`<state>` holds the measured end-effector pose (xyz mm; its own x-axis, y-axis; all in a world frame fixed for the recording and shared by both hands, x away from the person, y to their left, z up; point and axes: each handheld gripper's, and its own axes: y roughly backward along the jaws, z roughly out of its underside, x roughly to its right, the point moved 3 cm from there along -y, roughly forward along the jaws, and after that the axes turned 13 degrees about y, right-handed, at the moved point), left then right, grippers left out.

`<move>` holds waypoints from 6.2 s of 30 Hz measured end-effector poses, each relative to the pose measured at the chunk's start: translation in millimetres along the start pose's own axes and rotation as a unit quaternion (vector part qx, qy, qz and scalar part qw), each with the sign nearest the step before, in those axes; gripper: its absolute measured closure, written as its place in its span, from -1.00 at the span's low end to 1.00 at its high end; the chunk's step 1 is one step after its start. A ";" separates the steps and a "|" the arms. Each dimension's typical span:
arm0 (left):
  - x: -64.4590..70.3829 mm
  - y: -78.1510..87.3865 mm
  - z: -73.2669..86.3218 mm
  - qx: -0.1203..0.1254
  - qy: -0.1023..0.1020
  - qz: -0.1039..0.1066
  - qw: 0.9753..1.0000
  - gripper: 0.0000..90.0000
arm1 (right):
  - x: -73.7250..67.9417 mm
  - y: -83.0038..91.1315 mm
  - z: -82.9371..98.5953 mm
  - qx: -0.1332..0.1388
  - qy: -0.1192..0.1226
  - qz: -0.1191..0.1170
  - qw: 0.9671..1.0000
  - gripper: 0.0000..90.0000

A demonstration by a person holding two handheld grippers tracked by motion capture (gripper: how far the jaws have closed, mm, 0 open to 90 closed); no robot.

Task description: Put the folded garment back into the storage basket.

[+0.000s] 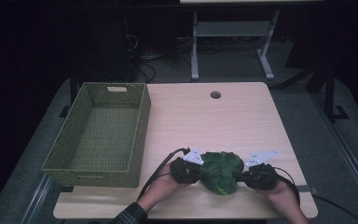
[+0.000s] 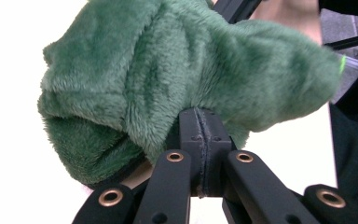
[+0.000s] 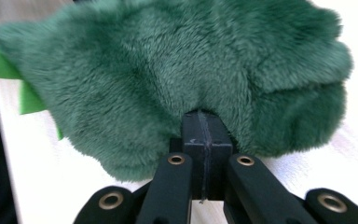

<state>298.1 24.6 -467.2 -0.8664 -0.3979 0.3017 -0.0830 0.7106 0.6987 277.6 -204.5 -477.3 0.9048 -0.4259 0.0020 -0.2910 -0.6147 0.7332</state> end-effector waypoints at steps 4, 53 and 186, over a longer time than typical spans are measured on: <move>-1.7 -9.4 1.3 -0.011 0.001 -0.004 1.000 0.98 | 2.3 -3.8 2.7 0.002 -0.008 -0.004 1.000 1.00; 47.3 -28.5 3.0 -0.038 -0.008 0.082 0.996 0.98 | 90.2 -30.9 -37.5 0.030 -0.038 -0.001 0.999 1.00; -27.2 -23.4 -27.3 -0.133 -0.057 -0.062 0.988 0.26 | 42.7 9.0 50.0 -0.001 -0.098 0.182 0.978 -0.94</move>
<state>337.0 2.9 -474.0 -0.9083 -0.3946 0.1386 -0.0737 0.4773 0.8756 298.1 -261.4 -504.6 0.6641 -0.7358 0.1328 -0.5820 -0.3972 0.7096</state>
